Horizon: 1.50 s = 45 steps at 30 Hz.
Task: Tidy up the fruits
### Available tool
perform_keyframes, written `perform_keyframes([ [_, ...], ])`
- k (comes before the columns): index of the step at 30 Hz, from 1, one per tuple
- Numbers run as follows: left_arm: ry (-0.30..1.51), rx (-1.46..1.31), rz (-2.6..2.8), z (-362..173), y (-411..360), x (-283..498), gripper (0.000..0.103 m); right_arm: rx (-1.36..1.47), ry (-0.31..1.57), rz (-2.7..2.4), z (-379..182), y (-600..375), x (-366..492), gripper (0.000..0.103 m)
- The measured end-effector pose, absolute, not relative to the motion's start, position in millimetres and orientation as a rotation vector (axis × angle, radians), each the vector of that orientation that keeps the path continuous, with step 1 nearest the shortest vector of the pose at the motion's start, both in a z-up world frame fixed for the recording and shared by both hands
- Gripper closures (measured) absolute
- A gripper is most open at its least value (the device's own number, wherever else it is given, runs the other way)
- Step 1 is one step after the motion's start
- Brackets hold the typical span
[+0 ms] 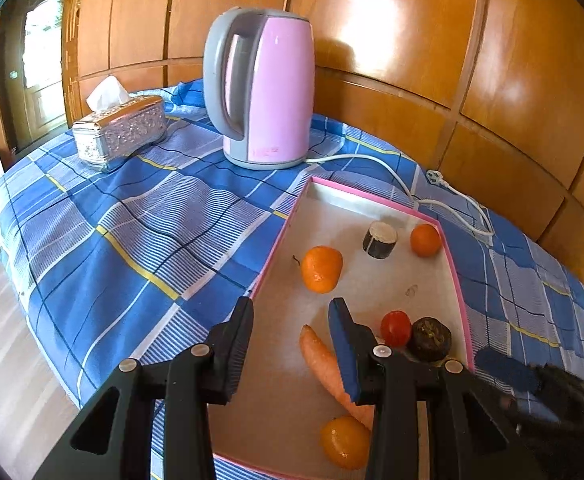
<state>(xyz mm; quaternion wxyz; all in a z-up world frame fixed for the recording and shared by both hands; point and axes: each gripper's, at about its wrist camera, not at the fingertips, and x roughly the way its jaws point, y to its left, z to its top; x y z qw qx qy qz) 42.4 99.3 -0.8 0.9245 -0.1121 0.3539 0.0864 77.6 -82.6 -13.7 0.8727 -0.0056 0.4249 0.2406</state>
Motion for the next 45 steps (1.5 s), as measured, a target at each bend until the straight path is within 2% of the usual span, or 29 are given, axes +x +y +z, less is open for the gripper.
perform_keyframes([
  [15, 0.708, -0.248, 0.246, 1.9, 124.2, 31.3, 0.063, -0.182, 0.873, 0.581, -24.6, -43.1, 72.9, 0.054],
  [24, 0.701, -0.215, 0.24, 0.8, 118.1, 24.9, 0.062, -0.081, 0.856, 0.467, -14.9, -66.3, 87.7, 0.054],
  [25, 0.697, -0.211, 0.236, 1.7, 115.6, 23.7, 0.061, -0.074, 0.855, 0.462, -14.5, -68.2, 85.4, 0.054],
  [27, 0.688, -0.201, 0.227, 3.6, 111.6, 21.6, 0.051, -0.061, 0.857, 0.457, -13.4, -71.7, 81.9, 0.054],
  [32, 0.656, -0.182, 0.215, 10.7, 103.0, 13.3, 0.048, -0.041, 0.835, 0.427, -8.6, -76.9, 71.4, 0.054],
  [45, 0.632, -0.129, 0.153, 13.3, 70.4, -13.4, 0.029, 0.012, 0.808, 0.327, -7.0, -106.3, 44.1, 0.054],
])
